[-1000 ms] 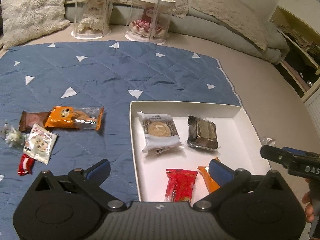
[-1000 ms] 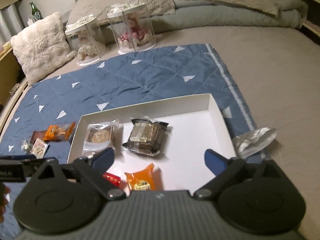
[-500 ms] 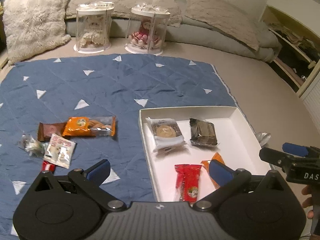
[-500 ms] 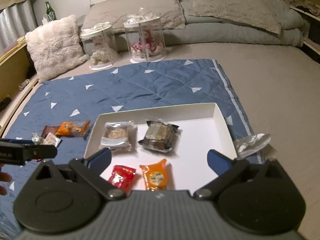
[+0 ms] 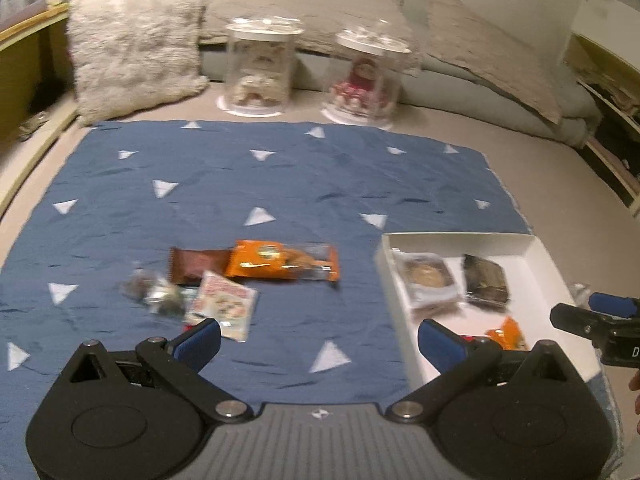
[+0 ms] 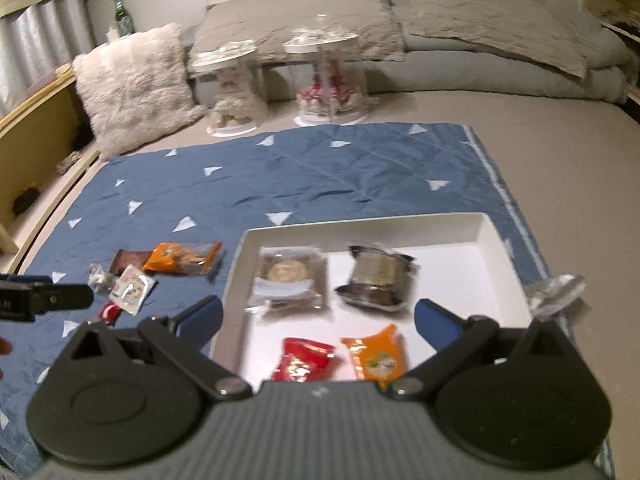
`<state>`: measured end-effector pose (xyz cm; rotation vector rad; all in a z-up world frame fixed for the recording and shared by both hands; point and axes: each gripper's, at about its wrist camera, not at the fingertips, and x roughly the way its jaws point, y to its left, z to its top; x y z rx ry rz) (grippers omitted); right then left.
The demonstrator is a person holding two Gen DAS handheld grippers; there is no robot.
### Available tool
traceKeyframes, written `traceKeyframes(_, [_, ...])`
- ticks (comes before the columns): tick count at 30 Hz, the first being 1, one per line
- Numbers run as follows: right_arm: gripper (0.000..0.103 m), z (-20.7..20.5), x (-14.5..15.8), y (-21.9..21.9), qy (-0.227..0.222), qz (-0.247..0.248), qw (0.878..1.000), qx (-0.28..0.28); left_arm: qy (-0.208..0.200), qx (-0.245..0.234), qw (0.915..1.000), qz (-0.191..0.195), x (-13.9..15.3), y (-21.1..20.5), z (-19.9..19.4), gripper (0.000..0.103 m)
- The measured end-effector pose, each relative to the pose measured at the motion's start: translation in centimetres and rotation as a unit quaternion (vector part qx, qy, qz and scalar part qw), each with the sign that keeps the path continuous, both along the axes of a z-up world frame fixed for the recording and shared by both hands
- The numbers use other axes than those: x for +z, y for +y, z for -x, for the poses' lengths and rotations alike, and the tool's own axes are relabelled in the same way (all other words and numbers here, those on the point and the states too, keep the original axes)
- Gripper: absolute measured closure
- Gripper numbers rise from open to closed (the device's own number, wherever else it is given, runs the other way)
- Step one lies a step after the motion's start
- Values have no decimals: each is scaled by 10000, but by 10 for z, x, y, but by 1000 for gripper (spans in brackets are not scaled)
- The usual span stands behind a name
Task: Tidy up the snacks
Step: 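Lift both tools away from the box toward the snacks on the quilt, then grasp the red-white candy with the left tool while the right tool grasps the white printed packet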
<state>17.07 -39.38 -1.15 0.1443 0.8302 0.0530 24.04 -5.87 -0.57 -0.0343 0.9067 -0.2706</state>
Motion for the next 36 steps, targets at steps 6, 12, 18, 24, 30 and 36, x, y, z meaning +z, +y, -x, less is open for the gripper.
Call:
traceKeyframes(6, [0,-16,-5,37,52,44,9994,328,-15,338,9994,-93,-3,43,-7,0])
traceKeyframes(12, [0,-35,-10,79,52,-44,9973,737,20,761,9971,-80,-8,83,-17,0])
traceKeyframes(18, [0,-53,-21,124,18,-226,9932,1146,106,1203,9925,-165,-19,121,-29,0])
traceKeyframes(24, [0,-69,-42,164,-135,-534,9861,1568,96,1699,9852,-190,-32,158,-38,0])
traceKeyframes(30, [0,-88,-69,185,-213,-724,9840,1612,67,1944,9806,-240,-45,181,-46,0])
traceKeyframes(36, [0,-120,-89,185,-256,-1011,9815,1608,180,1246,9917,-275,-62,168,-46,0])
